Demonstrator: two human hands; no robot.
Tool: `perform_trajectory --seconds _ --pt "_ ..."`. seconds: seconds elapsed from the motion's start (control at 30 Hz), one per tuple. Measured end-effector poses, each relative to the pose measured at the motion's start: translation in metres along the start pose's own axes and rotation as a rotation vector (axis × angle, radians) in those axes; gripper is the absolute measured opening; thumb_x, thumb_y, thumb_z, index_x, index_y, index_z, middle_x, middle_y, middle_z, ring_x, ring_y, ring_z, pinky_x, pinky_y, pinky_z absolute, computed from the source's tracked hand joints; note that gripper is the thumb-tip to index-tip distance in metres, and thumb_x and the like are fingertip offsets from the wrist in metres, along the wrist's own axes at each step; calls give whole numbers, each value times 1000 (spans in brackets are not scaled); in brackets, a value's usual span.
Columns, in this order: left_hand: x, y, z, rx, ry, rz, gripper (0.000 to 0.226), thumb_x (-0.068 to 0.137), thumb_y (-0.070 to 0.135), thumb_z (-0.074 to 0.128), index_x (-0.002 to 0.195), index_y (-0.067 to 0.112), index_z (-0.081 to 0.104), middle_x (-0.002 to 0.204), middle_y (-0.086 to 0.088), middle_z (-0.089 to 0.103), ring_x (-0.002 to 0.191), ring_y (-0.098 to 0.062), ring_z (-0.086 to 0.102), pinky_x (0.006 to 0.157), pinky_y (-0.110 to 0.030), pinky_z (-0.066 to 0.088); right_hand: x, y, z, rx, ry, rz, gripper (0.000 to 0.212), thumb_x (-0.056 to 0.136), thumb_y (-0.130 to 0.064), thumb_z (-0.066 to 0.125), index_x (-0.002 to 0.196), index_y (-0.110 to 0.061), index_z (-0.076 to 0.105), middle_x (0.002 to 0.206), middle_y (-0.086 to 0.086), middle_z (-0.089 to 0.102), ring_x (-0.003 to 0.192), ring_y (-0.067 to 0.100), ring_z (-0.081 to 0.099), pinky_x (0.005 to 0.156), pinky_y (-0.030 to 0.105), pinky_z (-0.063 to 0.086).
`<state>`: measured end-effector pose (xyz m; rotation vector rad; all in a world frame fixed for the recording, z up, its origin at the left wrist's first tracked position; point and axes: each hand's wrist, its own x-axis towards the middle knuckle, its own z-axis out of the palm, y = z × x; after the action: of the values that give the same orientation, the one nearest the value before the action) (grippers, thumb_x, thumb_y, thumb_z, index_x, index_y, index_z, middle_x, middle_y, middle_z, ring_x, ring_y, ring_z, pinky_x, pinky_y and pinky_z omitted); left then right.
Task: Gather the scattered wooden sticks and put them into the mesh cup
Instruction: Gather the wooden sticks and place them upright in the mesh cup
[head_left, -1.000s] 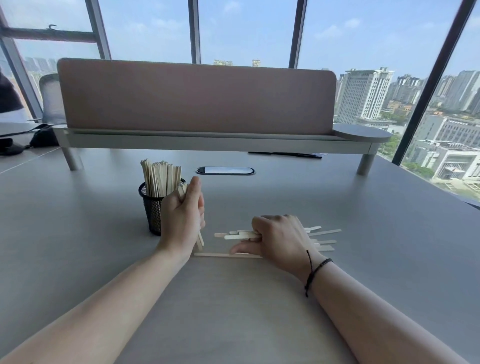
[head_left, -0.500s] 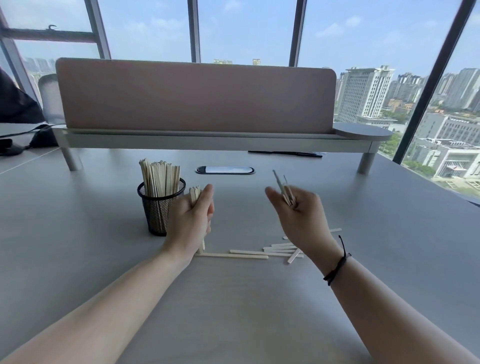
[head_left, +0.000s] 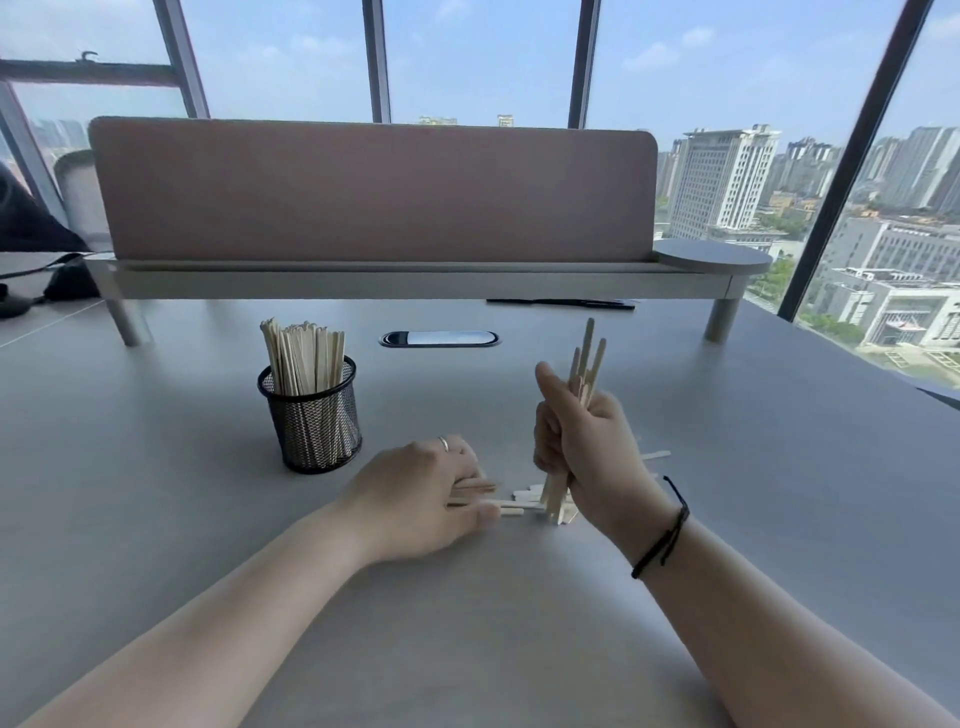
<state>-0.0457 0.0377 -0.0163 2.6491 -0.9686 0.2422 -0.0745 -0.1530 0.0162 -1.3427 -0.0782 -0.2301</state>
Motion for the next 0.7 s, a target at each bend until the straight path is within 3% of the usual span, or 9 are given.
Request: perform_trajectory --seconds 0.07,0.17,0.33,0.5,0.6,0.7 --pt "-1 -1 0 14 -60 -15 39 84 68 57 105 36 67 117 24 58 97 -8 62 84 -32 49 -2 9 1 -58 -13 30 58 95 -32 64 47 -25 32 44 -3 26 44 15 18 49 31 15" --pt "0 -6 -2 -27 -57 -15 39 86 65 57 109 37 70 120 27 57 99 -6 62 88 -33 49 -5 17 2 -113 -33 63 55 94 -28 67 48 -25 36 44 -2 30 40 15 23 44 25 22" --pt "2 -6 1 -44 -52 -31 27 91 51 58 101 31 73 112 22 62 96 -10 63 85 -38 51 -3 11 5 -80 -22 60 57 94 -29 65 47 -25 33 44 -1 25 42 15 19 44 25 19" --pt "1 -3 6 -89 -8 -30 25 89 53 54 91 31 65 104 16 62 91 -15 62 80 -39 52 -6 8 7 -8 -60 109 62 96 -28 61 44 -26 28 43 -4 21 42 12 14 43 22 14" --pt "-1 -1 1 -161 73 -27 23 93 49 58 78 32 56 84 13 57 77 -12 57 71 -34 49 -7 8 9 -15 -77 122 58 97 -28 58 50 -26 24 46 -2 18 44 12 13 43 23 14" --pt "-1 6 -11 -375 263 -76 47 98 42 58 60 25 36 53 10 37 50 -7 35 51 -25 28 -5 5 9 36 -69 127 55 98 -28 57 60 -23 17 51 -2 14 45 12 11 45 26 9"
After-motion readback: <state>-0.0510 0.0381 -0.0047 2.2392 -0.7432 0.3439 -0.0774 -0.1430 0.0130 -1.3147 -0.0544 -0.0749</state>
